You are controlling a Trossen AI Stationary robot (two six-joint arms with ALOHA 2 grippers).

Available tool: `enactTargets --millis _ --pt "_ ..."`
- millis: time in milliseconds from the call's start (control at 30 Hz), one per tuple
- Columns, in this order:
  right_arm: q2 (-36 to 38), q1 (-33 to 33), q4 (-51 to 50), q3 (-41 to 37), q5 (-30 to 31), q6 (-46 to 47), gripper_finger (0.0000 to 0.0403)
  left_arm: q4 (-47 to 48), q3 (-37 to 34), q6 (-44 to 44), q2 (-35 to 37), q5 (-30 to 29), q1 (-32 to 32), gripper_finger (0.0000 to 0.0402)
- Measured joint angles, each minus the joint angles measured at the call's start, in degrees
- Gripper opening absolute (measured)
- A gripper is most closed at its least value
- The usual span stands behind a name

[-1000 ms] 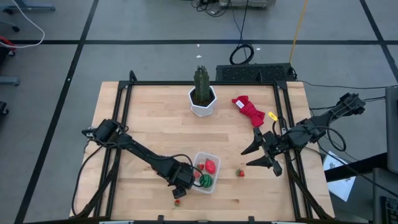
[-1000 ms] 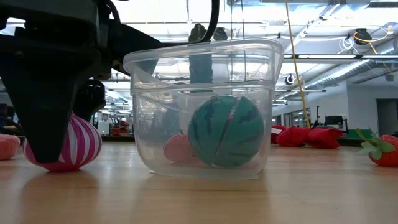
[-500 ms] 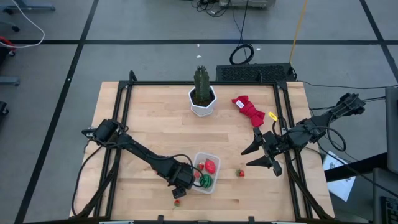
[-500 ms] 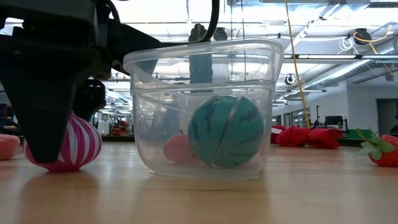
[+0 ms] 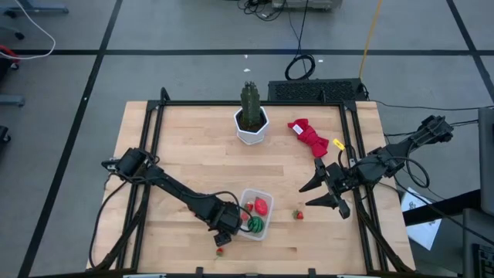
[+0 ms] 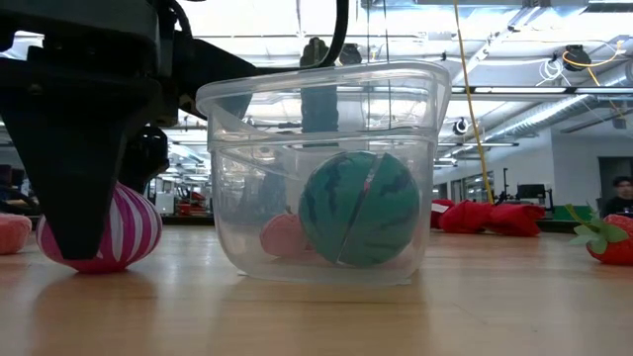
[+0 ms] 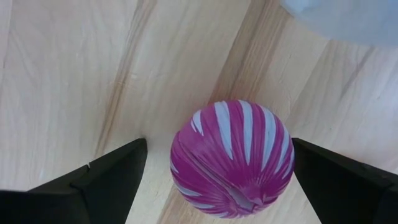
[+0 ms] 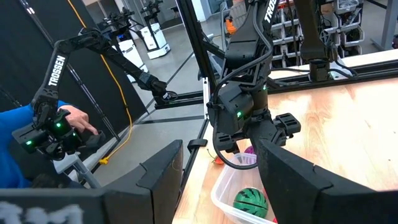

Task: Pick and placing Produce into tupperware
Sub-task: Put the violet onion into the transparent bin

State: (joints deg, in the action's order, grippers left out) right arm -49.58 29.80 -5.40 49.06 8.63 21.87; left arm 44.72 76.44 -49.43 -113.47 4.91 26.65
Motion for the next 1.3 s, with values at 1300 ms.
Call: enactTargets --millis 1300 --pt "0.0 0.0 0.5 0.0 0.0 0.4 0.0196 4.7 5.7 5.0 0.0 0.1 0.0 0.0267"
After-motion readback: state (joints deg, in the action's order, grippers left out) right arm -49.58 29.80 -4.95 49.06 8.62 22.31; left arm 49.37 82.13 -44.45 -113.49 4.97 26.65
